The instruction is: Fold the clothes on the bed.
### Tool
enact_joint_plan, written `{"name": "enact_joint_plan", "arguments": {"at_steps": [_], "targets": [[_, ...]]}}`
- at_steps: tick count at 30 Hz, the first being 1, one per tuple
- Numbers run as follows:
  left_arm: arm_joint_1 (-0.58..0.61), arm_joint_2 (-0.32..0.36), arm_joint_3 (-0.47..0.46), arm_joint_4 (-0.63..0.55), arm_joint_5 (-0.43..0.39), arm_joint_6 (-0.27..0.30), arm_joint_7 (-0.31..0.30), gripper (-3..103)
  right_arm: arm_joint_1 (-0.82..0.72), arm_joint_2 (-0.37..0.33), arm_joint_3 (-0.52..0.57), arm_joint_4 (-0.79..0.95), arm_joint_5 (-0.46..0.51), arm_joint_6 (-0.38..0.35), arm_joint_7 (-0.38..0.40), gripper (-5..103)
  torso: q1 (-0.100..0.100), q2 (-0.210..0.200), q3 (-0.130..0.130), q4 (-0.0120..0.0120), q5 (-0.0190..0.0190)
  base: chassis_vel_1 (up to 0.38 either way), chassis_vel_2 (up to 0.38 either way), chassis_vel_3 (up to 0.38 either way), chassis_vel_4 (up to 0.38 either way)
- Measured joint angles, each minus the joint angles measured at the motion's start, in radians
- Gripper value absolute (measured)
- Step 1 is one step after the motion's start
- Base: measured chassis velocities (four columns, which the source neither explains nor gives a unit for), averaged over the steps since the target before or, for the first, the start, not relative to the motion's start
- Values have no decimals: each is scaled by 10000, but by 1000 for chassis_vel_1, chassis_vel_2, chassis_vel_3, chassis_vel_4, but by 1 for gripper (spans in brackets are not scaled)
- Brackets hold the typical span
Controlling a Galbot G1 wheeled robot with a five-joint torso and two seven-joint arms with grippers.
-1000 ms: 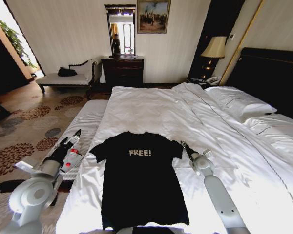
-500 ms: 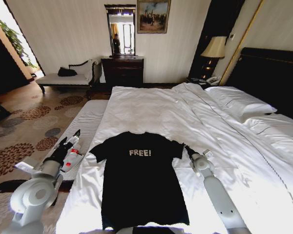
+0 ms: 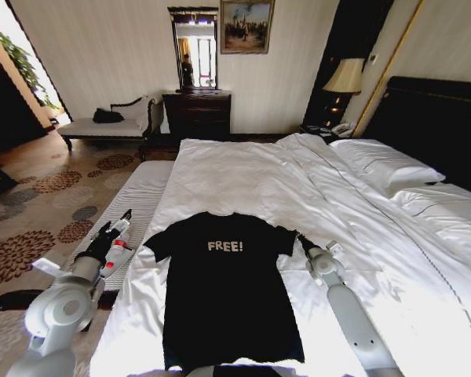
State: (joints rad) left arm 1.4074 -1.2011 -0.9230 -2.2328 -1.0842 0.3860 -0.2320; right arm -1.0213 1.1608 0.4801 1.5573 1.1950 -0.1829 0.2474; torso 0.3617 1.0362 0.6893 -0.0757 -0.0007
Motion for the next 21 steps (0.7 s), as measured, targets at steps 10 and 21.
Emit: {"name": "enact_joint_plan", "arguments": {"at_steps": [10,21], "targets": [[15,-12,-127,24,-26,-47,-5,100,-63,138,-1473,697,-459,949,-723,0,0,0,0,2,0,0,0,0,0],[17,-46,-167,207,42,-72,-1,100,719,679,-3157,-613,-1027,1832,-1281,0,0,-2,0,1,0,0,0,0,0]]}}
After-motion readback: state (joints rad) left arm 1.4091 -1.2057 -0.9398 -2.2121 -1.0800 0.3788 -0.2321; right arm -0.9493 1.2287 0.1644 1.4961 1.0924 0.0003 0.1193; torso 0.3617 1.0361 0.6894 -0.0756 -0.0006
